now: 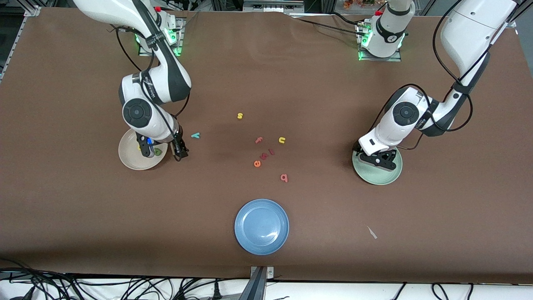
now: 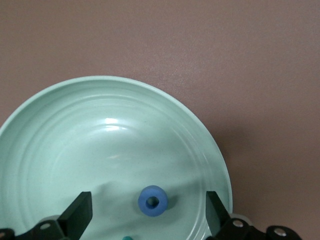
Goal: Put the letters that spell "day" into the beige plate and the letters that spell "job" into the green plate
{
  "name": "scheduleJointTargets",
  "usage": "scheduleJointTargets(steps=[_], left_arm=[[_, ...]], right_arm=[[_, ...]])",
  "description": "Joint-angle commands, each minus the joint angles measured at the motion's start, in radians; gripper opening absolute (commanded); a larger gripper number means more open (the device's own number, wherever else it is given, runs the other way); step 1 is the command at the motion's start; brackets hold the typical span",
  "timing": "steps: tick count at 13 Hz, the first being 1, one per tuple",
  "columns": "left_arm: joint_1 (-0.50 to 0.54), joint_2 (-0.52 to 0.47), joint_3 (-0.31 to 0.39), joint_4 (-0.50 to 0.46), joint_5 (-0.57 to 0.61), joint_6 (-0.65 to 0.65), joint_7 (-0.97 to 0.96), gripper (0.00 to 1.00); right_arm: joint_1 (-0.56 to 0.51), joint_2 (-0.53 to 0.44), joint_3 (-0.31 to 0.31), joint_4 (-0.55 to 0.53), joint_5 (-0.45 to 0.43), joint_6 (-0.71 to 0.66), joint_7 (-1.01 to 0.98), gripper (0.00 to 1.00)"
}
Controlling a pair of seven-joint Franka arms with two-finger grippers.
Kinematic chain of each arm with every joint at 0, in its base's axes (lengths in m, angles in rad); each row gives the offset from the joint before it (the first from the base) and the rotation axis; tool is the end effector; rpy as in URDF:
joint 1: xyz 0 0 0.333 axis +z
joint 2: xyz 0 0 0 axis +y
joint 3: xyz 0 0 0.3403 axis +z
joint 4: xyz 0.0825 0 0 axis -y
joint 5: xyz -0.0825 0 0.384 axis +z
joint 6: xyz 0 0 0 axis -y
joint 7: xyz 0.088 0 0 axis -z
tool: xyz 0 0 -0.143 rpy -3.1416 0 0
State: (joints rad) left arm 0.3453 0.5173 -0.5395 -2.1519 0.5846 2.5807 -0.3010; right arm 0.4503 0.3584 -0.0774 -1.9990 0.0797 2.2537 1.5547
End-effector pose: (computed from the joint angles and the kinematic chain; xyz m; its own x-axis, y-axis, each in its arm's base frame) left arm 0.5642 -0.1175 0.1746 0.9449 -0.3246 0.0416 -0.3224 -0.9452 -0.0504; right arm 0.5560 0.2232 0.2584 0.3309 -0.9432 -0.0309 -0.9376 -0.3323 0.1021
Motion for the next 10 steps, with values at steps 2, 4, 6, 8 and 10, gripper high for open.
scheduleJointTargets(steps=[2, 4, 6, 8, 10], left_arm=[[0.017, -0.022, -0.02, 0.001, 0.021, -0.031, -0.015, 0.99], [0.017, -0.054, -0.037, 0.001, 0.018, -0.075, -0.015, 0.99], [0.017, -0.086, -0.071, 0.029, 0.015, -0.169, -0.015, 0.99], [0.017, -0.131, -0.102, 0.033, -0.04, -0.215, -0.026, 0.99], [0.011, -0.134, -0.138, 0.085, -0.222, -0.264, -0.07, 0.99]], right_arm=[[0.025, -0.075, 0.002, -0.164, -0.02, 0.151, 0.082, 0.99], [0.025, -0.078, 0.002, -0.193, -0.02, 0.179, 0.111, 0.99], [0.03, -0.075, 0.002, -0.236, -0.021, 0.245, 0.128, 0.99], [0.044, -0.07, 0.002, -0.253, -0.02, 0.264, 0.133, 0.99], [0.045, -0.055, 0.002, -0.254, -0.02, 0.271, 0.136, 0.99]])
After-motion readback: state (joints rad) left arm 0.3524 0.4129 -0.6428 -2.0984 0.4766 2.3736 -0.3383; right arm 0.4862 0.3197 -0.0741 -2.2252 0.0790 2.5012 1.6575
